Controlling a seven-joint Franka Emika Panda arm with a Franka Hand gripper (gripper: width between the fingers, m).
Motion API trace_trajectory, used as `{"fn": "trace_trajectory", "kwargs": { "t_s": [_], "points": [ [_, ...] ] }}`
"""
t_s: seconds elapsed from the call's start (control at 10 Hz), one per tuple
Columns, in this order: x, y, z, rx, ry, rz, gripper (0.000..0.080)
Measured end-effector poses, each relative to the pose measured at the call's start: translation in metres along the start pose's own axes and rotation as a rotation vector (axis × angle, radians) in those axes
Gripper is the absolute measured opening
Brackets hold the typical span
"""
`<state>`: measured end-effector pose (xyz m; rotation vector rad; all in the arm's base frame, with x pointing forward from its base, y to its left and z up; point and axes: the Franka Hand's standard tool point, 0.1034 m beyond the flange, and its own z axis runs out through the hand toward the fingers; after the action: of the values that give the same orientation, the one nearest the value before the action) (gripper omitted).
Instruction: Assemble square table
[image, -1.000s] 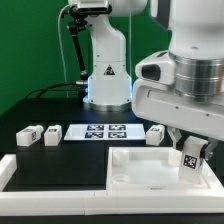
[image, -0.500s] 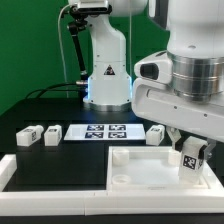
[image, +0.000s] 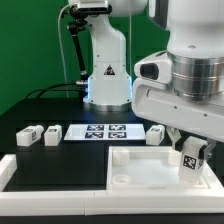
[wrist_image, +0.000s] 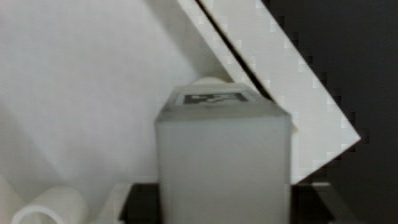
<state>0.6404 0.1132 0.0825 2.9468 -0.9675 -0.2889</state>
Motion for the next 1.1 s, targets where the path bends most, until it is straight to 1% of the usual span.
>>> {"fn": "trace_trajectory", "kwargs": {
  "t_s": [0.1,0.2,0.4,0.5,0.7,0.8,0.9,1.0,1.1],
  "points": [
    [0.002,0.0,-0.001,0.005,0.006,0.037,0.029],
    [0.003,0.0,-0.002,0.024,0.028,0.165,0.029],
    [-0.001,0.006,0.001,0.098,0.088,0.405,0.029],
    [0.0,0.007,0.001,0.146,0.106,0.54,0.029],
    [0.003,0.013,0.002,0.21,0.107,0.693,0.029],
    [0.002,0.015,0.002,0.226,0.097,0.75,0.029],
    [0.002,0.014,0.002,0.224,0.099,0.727,0.029],
    [0.002,0.015,0.003,0.221,0.102,0.699,0.0388],
    [0.001,0.013,0.003,0.221,0.102,0.695,0.0536]
  ]
}}
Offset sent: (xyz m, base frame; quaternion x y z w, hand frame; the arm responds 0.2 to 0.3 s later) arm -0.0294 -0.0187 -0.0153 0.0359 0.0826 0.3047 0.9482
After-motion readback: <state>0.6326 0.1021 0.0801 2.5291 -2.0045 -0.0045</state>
